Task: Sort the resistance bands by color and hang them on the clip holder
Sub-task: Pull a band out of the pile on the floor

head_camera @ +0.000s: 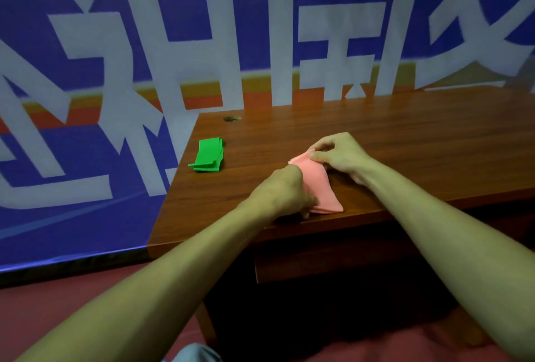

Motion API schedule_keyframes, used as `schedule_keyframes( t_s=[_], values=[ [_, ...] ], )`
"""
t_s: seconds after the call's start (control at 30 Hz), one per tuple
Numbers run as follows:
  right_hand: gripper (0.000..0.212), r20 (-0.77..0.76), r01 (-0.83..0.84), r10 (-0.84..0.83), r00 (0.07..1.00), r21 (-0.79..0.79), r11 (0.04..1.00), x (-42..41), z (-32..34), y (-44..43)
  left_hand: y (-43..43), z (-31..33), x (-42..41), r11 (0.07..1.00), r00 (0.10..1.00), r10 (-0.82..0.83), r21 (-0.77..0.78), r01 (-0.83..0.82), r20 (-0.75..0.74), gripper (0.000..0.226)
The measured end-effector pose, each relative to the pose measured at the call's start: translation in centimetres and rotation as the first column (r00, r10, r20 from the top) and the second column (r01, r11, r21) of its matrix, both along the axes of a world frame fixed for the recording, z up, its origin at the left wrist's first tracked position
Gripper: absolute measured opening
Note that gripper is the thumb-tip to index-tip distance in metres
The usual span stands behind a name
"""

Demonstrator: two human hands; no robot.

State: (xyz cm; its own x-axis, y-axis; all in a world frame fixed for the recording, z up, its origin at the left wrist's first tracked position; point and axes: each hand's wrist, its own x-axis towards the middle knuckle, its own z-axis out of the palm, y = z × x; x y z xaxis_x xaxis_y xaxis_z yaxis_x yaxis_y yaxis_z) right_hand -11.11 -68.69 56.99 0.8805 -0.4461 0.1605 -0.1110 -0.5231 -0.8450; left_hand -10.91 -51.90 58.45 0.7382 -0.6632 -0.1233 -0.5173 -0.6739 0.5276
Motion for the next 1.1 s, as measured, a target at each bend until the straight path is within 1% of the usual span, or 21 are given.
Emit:
schedule_keyframes(
  t_s=[0.1,0.13,0.23,0.3,0.37,0.5,0.57,0.63,0.7,0.73,0.87,0.97,1.03,1.1],
  values=[
    [0.009,-0.029,0.003,-0.007,1.0,-0.168,0.986,0.2,-0.6,0.3,0.2,-0.1,0.2,0.996,0.996,0.043,0.075,-0.049,0.081,0.057],
    [0.01,-0.034,0.004,-0.012,0.999,-0.219,0.976,0.2,-0.7,0.4,0.5,-0.1,0.3,0.993,0.993,0.052,0.095,-0.063,0.11,0.063],
    [0.012,-0.035,0.019,-0.032,0.999,-0.325,0.945,0.2,-0.7,0.8,1.3,-0.1,0.4,0.991,0.988,0.049,0.118,-0.066,0.143,0.068],
    [0.015,-0.051,0.033,-0.054,0.997,-0.359,0.933,0.2,-0.5,1.1,1.9,0.2,0.2,0.991,0.988,0.065,0.106,-0.08,0.142,0.064],
    [0.018,-0.073,0.046,-0.082,0.994,-0.402,0.915,0.2,-0.4,1.5,2.7,0.6,0.2,0.994,0.987,0.073,0.066,-0.083,0.144,0.053],
    [0.018,-0.015,0.082,-0.101,0.995,-0.467,0.88,-0.4,0.3,3.4,5.8,1.6,0.9,0.995,0.992,0.053,-0.096,-0.042,0.116,0.031],
    [0.019,0.006,0.054,-0.059,0.998,-0.493,0.869,-0.7,1.1,5.1,8.1,2.2,1.3,0.988,0.989,0.06,-0.15,-0.04,0.134,0.025],
    [0.019,0.007,-0.002,0.007,1.0,-0.521,0.854,-0.8,2.0,7.4,10.8,2.6,1.6,0.986,0.979,0.072,-0.162,-0.041,0.19,0.021],
    [0.017,0.01,-0.074,0.094,0.996,-0.539,0.839,-0.8,3.0,10.2,14.0,3.0,2.0,0.982,0.961,0.114,-0.176,-0.07,0.251,0.018],
    [0.016,0.002,-0.117,0.142,0.99,-0.552,0.826,-0.7,3.4,11.8,15.7,3.1,2.3,0.976,0.956,0.142,-0.196,-0.092,0.256,0.016],
    [0.015,-0.053,-0.284,0.315,0.948,-0.594,0.753,0.6,4.1,18.7,23.5,2.8,3.1,0.94,0.939,0.266,-0.276,-0.201,0.22,0.007],
    [0.013,-0.085,-0.369,0.41,0.908,-0.623,0.69,2.3,4.0,24.6,29.9,1.8,3.8,0.895,0.918,0.361,-0.339,-0.291,0.166,0.011],
    [0.014,-0.129,-0.436,0.462,0.878,-0.616,0.656,3.4,3.6,28.5,33.8,0.7,4.2,0.872,0.905,0.403,-0.358,-0.334,0.138,0.015],
    [0.015,-0.184,-0.496,0.504,0.844,-0.624,0.604,4.7,2.7,32.2,37.3,-0.6,4.7,0.843,0.893,0.44,-0.384,-0.378,0.088,0.014]
  ],
)
